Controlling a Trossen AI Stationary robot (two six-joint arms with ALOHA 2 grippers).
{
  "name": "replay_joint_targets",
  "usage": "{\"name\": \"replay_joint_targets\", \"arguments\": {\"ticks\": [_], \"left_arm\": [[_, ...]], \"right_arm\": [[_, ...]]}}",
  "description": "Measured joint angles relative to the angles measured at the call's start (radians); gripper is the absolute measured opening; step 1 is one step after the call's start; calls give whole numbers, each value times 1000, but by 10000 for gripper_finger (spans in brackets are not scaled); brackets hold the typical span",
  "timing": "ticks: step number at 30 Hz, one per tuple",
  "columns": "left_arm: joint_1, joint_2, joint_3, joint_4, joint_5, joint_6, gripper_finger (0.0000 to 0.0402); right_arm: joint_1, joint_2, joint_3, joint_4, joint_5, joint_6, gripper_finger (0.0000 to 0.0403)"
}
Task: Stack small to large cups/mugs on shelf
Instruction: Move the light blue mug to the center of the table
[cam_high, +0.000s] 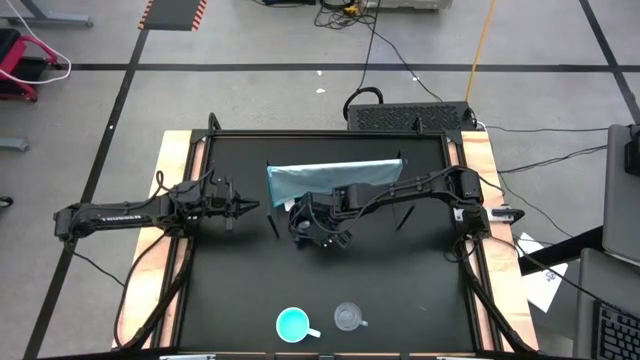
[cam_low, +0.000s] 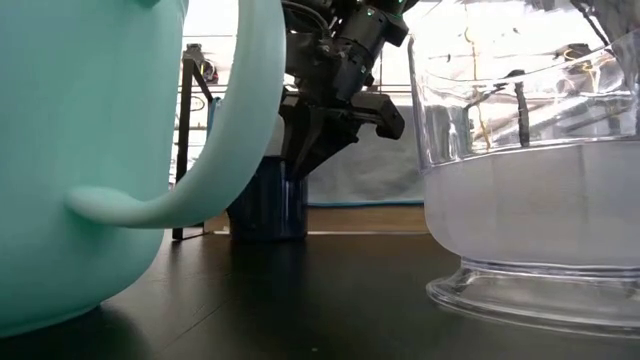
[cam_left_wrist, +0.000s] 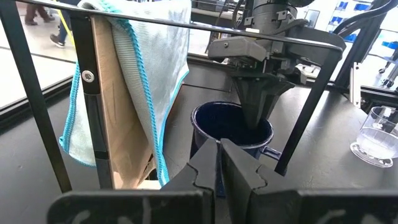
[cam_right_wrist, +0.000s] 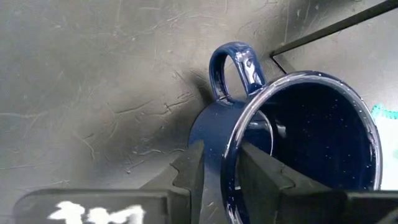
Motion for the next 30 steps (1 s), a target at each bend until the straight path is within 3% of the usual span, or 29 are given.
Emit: {"name": "replay_joint_targets", "arguments": {"ticks": [20, 30], "left_arm": [[0, 0, 0, -2, 0, 0, 21], [0, 0, 0, -7, 0, 0, 21]], "right_arm": [[0, 0, 0, 0, 0, -2, 86], [0, 0, 0, 3, 1, 7, 126]]}}
